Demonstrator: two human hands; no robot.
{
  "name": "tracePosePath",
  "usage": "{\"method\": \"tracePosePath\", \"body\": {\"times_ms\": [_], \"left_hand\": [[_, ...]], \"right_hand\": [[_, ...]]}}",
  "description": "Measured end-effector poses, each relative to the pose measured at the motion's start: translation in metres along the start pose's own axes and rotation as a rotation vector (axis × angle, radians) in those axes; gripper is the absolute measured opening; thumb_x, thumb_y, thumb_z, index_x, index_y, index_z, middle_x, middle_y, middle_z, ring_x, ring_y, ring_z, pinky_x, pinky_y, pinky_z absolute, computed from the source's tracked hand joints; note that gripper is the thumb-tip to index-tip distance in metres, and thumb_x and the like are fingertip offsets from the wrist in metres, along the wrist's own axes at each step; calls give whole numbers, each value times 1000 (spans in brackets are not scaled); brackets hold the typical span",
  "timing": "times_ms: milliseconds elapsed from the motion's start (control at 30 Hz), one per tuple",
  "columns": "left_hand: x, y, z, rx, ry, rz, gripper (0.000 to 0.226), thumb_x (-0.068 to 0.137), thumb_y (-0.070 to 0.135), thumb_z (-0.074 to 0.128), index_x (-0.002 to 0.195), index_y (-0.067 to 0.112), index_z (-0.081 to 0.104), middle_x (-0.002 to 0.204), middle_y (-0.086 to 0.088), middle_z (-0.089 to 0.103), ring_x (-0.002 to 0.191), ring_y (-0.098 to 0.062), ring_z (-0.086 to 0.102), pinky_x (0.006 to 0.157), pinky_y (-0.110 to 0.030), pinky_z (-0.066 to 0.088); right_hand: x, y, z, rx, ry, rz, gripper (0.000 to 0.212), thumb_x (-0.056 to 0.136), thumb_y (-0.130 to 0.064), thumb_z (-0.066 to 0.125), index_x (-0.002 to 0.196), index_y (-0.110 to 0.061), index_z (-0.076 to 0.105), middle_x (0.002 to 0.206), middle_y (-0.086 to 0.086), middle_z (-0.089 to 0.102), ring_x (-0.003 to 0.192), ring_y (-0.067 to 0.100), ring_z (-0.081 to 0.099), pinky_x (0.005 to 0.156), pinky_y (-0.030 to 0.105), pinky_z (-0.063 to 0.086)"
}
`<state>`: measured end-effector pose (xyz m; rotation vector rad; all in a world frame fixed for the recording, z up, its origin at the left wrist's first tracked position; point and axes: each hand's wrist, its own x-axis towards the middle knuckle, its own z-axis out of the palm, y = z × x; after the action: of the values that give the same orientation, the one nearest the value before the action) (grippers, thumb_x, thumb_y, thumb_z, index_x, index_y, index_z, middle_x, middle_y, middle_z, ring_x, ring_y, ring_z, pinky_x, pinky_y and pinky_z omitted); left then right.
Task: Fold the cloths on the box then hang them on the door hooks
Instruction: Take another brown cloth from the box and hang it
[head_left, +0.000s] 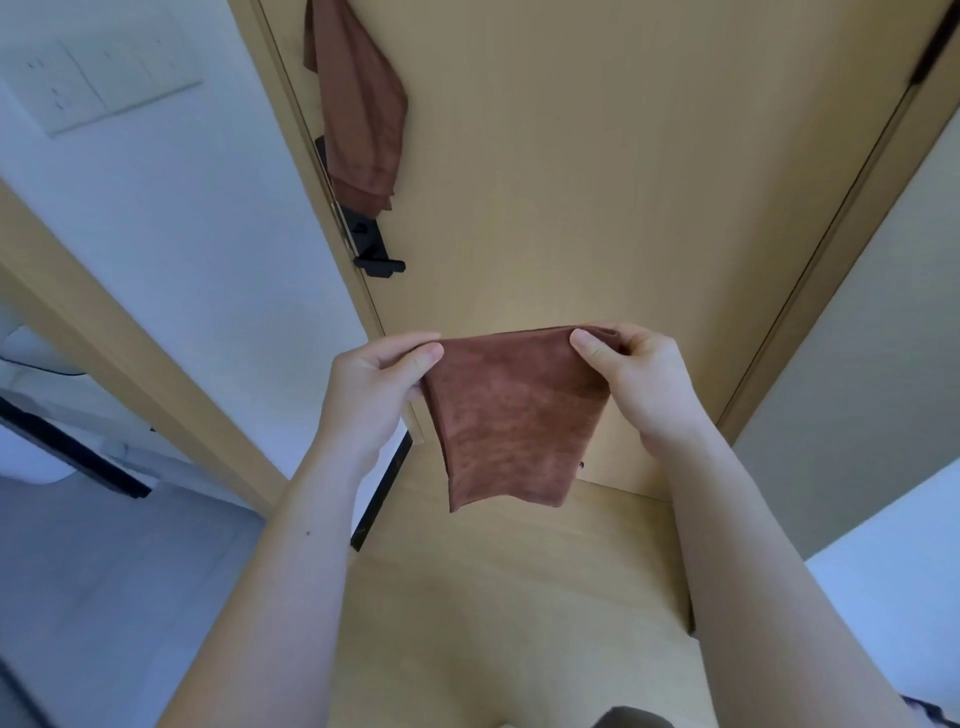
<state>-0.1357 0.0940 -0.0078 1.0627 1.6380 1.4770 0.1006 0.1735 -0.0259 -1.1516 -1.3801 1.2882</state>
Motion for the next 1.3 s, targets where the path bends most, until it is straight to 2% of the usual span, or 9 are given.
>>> {"method": "tracePosePath", "body": {"times_ms": [200,400,567,700,800,933,1000,1133,1300], "left_hand": [[63,4,-7,-11,21,22,14,94,15,71,105,20,79,103,2,78,102,-16,73,94,-42,60],[122,12,-5,70,-3,30,17,96,22,66,101,35,77,108,6,75,106,-14,70,96,-46,58],[183,27,-8,137,-67,50,21,97,17,65,106,33,77,109,3,76,108,-19,70,99,-50,56],[235,46,-4,161,-91,77,24,98,10,63,109,27,76,101,6,77,102,-14,71,100,-46,56],[270,57,2,217,-79,91,33,97,8,60,106,34,76,101,10,76,103,-16,71,101,-46,55],[302,68,10,307,-129,152,46,93,-2,51,103,37,73,104,16,75,105,-4,68,93,-27,50],[312,76,15,308,-193,175,45,94,-2,52,107,36,71,106,17,75,106,-2,68,91,-24,51],[343,88,18,301,-241,224,27,98,16,61,113,36,72,113,13,73,110,-8,68,102,-36,53],[386,95,14,265,-243,280,23,98,23,66,107,43,73,108,11,74,103,-11,71,101,-42,54]], "right_hand": [[42,-17,29,7,56,-25,9,97,-24,71,91,-28,76,82,-16,76,73,-8,67,63,7,49],[102,-38,53,42,59,-58,7,95,-25,72,93,-24,79,86,-11,78,79,0,70,65,13,52],[162,-56,66,122,-3,-57,6,93,-23,75,92,-21,81,90,-3,80,79,5,73,64,16,54],[212,-75,72,185,-81,-79,8,93,-19,75,91,-18,82,88,1,80,78,9,75,63,16,55],[246,-87,81,219,-95,-101,8,93,-18,74,93,-17,82,87,0,80,80,9,75,64,17,55],[284,-95,100,226,-113,-137,12,95,-20,72,102,-23,81,96,-7,80,95,5,74,83,20,56],[301,-98,111,217,-114,-158,15,96,-20,71,106,-24,81,98,-8,80,98,5,73,88,22,55],[332,-105,129,219,-97,-178,15,96,-18,71,106,-23,80,96,-9,80,98,4,73,89,21,54],[360,-112,147,209,-67,-174,14,96,-16,71,104,-22,81,97,-6,80,97,5,74,87,19,56]]}}
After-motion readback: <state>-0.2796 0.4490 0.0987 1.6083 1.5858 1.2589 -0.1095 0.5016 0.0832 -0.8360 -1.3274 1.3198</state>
